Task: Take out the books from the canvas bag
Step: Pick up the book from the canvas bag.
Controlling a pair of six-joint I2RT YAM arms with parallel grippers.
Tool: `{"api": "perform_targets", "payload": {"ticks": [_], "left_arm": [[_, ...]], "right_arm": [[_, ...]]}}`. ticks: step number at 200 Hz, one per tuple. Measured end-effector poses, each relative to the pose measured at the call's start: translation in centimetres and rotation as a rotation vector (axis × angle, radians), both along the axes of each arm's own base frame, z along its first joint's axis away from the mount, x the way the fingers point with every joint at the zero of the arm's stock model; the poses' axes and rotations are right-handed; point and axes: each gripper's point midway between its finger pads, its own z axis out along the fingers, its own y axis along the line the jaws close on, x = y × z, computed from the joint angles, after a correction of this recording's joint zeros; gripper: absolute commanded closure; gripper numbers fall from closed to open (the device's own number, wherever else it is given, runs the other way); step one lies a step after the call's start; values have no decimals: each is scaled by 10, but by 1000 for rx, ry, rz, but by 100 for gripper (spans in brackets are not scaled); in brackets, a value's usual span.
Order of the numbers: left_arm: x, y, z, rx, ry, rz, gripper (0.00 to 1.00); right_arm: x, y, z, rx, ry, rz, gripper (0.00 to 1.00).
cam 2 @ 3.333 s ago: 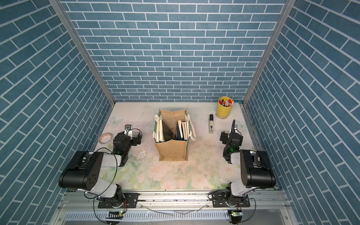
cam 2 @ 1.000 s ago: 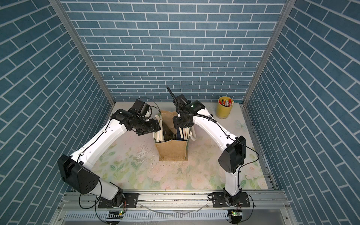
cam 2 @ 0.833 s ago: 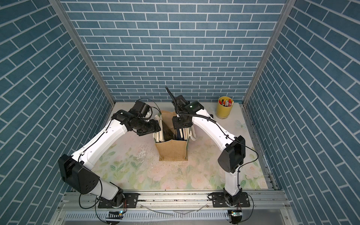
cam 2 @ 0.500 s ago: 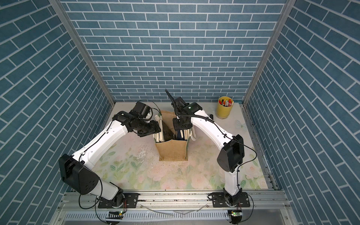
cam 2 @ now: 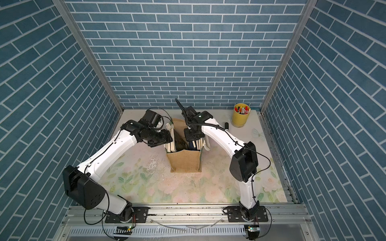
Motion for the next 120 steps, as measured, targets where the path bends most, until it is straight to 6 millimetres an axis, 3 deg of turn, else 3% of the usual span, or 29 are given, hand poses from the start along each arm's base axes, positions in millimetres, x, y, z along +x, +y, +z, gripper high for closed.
{"api": "perform_targets", "payload": {"ticks": [15, 53, 120], "left_arm": [[0, 0, 0, 1, -1, 0, 30], [0, 1, 0, 4, -2, 2, 30], [2, 4, -1, 25, -12, 11, 30]], "right_arm": [[0, 0, 0, -1, -2, 1, 100], [2, 1, 6, 1, -15, 0, 100], [8, 3, 72, 67, -117, 7, 100]]}}
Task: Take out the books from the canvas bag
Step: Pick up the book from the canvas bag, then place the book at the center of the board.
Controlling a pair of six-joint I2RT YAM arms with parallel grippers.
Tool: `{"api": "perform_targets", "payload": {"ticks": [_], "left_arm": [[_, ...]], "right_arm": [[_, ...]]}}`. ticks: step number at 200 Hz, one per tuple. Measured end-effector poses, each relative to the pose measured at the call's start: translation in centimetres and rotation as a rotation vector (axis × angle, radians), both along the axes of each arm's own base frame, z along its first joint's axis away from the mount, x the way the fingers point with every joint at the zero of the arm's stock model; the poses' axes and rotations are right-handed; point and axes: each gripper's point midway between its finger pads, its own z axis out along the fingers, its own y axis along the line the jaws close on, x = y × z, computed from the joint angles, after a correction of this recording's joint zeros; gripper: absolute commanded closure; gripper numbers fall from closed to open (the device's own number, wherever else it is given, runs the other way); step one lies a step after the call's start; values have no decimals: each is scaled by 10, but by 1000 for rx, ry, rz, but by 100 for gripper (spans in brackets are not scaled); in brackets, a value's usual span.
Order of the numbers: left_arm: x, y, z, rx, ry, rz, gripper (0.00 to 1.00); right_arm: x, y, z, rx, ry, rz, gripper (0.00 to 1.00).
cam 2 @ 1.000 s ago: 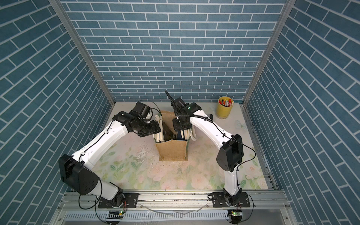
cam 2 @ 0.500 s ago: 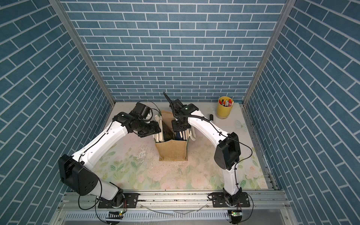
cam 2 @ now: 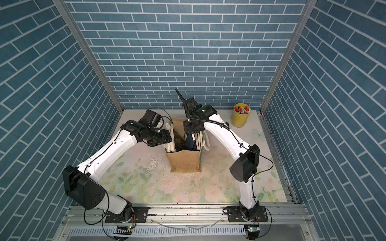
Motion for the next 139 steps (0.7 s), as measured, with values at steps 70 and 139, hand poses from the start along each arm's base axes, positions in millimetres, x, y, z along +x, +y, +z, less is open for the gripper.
{"api": "perform_targets", "payload": {"ticks": [70, 139], "left_arm": [[3, 2, -2, 22, 4, 8, 31], [6, 2, -10, 49, 22, -10, 31]], "right_arm": [[4, -29, 118, 156, -189, -24, 100], [41, -129, 177, 374, -286, -308, 100]]}}
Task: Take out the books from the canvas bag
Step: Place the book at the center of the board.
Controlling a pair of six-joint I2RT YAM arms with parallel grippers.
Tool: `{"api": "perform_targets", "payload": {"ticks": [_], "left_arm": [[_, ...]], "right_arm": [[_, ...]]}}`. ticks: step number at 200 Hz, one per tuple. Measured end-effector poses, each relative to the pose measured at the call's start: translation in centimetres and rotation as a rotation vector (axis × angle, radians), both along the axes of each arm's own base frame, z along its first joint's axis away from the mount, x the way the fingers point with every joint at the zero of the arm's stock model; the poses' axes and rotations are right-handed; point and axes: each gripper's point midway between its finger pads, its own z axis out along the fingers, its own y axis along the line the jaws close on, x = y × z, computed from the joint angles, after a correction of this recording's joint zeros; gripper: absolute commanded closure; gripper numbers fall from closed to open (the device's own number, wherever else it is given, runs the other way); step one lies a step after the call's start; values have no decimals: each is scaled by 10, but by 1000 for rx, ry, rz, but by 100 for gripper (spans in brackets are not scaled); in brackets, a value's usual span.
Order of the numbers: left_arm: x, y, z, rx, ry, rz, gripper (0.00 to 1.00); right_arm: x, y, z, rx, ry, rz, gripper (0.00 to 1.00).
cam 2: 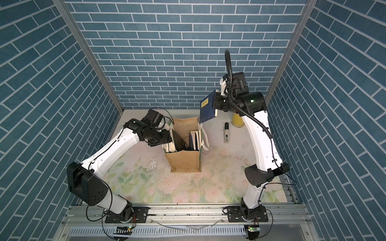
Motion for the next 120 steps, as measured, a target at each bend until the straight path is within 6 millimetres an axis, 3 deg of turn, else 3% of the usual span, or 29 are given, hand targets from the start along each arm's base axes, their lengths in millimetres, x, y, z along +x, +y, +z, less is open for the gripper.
{"api": "perform_targets", "payload": {"ticks": [29, 53, 70, 104, 120], "left_arm": [[2, -1, -7, 10, 17, -5, 31], [3, -2, -10, 13, 24, -9, 32], [3, -3, -8, 7, 21, -14, 32], [4, -11, -2, -30, 13, -33, 36], [4, -13, -1, -43, 15, -39, 37]], "right_arm": [[21, -24, 8, 131, -24, -93, 100], [46, -36, -5, 220, -20, -160, 100], [66, -43, -32, 258, 6, -210, 100], [95, -52, -109, 301, 103, -308, 100], [107, -53, -136, 313, 124, -335, 100]]}}
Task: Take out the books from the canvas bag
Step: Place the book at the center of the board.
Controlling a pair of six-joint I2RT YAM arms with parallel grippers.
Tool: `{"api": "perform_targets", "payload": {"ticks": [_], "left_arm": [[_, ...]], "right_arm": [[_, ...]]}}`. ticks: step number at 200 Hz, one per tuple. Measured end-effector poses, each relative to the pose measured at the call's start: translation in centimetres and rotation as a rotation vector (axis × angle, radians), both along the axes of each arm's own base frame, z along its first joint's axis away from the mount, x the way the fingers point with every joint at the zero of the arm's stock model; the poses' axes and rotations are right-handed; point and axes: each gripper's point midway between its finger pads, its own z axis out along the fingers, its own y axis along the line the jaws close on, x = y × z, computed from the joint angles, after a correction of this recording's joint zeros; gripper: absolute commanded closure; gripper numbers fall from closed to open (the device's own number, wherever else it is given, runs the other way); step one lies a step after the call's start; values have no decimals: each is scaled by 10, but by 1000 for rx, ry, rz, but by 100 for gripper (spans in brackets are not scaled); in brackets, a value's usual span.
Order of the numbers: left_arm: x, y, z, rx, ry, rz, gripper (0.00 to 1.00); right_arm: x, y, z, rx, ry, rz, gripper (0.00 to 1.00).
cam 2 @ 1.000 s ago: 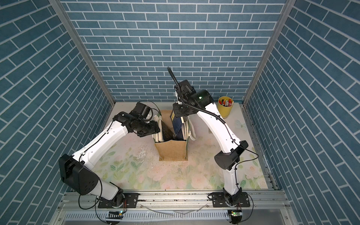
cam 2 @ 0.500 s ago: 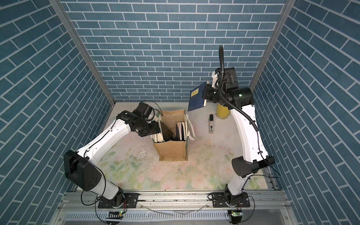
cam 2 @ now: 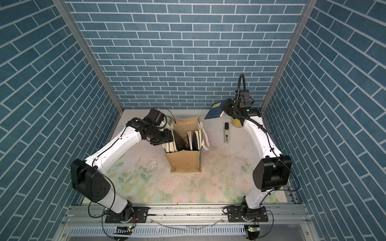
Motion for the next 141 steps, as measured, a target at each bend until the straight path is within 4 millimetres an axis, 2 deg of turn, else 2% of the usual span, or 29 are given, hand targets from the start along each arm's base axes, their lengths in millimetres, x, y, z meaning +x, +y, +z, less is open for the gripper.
{"api": "perform_targets", "payload": {"ticks": [53, 83, 101, 121, 133, 141], "left_arm": [[-1, -3, 1, -17, 6, -9, 37], [-2, -4, 1, -20, 8, -9, 37], [-2, -4, 1, -21, 8, -8, 37], [-2, -4, 1, -22, 8, -7, 37], [-1, -5, 3, -23, 6, -8, 37], [-1, -5, 4, -24, 4, -8, 37]], "right_arm": [[54, 10, -83, 95, 15, -61, 100], [66, 11, -135, 115, 67, -105, 100], [71, 12, -156, 125, 94, -123, 100], [72, 18, -165, 113, 104, -124, 93], [69, 24, -167, 103, 114, -116, 81], [66, 29, -169, 89, 125, -108, 68]]}}
